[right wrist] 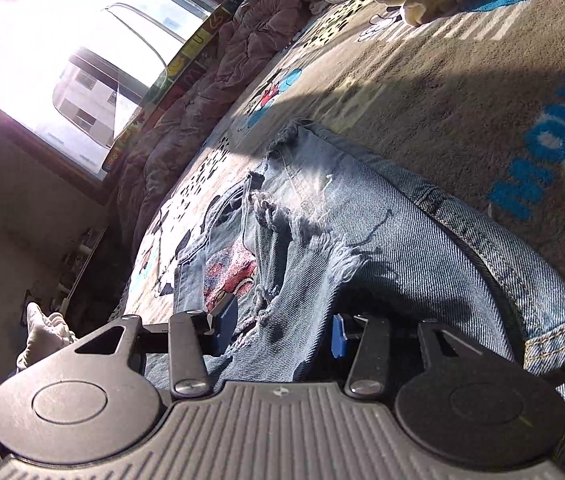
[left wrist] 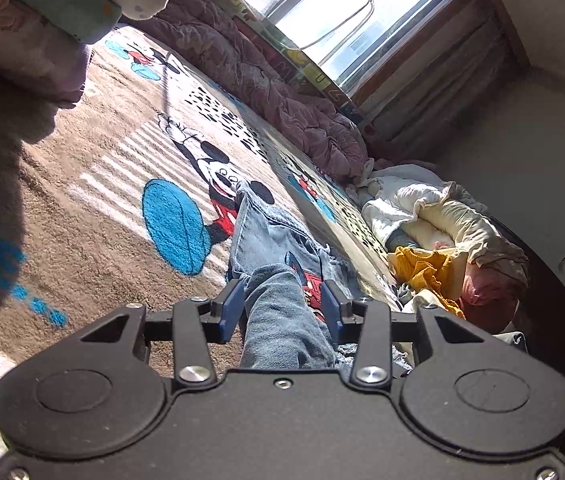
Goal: Fold clothes
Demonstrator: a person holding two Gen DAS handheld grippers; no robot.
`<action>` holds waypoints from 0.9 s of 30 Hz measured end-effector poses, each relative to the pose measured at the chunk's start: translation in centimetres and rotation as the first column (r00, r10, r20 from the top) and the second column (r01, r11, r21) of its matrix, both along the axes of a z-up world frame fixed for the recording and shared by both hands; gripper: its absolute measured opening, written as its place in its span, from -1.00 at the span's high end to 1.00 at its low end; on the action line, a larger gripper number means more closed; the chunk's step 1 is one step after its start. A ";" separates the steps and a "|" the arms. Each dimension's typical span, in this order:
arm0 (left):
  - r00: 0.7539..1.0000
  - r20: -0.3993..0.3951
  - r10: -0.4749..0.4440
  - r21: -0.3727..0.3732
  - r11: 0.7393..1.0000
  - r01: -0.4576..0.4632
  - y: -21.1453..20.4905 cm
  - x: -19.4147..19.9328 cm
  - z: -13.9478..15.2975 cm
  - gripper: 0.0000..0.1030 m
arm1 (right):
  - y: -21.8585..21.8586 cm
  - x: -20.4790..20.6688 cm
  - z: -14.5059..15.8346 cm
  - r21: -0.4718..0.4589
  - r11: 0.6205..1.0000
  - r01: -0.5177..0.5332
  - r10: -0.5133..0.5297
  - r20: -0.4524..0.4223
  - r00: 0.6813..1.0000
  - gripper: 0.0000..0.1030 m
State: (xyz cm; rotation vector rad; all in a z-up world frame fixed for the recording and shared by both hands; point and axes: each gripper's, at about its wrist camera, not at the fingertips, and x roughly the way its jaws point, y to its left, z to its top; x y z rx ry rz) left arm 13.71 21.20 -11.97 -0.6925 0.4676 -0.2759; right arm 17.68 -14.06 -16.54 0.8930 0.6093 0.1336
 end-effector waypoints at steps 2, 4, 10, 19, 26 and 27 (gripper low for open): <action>1.000 -0.003 -0.009 0.002 1.000 0.009 -0.2 0.1 0.0 0.22 | 0.5 0.1 0.3 -0.038 0.999 -0.020 0.021 0.013 1.000 0.62; 1.000 -0.009 -0.021 0.016 1.000 0.022 -0.4 0.3 0.0 0.22 | 0.8 0.4 0.4 -0.063 0.997 -0.035 0.037 0.022 0.999 0.67; 0.998 -0.046 -0.042 0.083 0.995 0.046 -1.0 0.4 -0.3 0.22 | 0.4 1.3 3.4 -0.113 0.989 -0.093 0.109 0.139 0.984 0.92; 0.992 -0.067 -0.103 0.118 0.987 0.110 -2.4 0.6 -0.5 0.22 | -1.9 2.7 10.8 -0.199 0.969 -0.146 0.207 0.330 0.921 0.92; 0.985 -0.073 -0.158 0.138 0.976 0.167 -3.6 0.8 -0.5 0.22 | -4.9 2.5 13.4 -0.235 0.962 -0.135 0.219 0.380 0.899 0.93; 0.983 -0.069 -0.171 0.149 0.972 0.179 -3.9 0.8 -0.4 0.22 | -5.4 2.5 13.4 -0.241 0.962 -0.132 0.219 0.381 0.898 0.93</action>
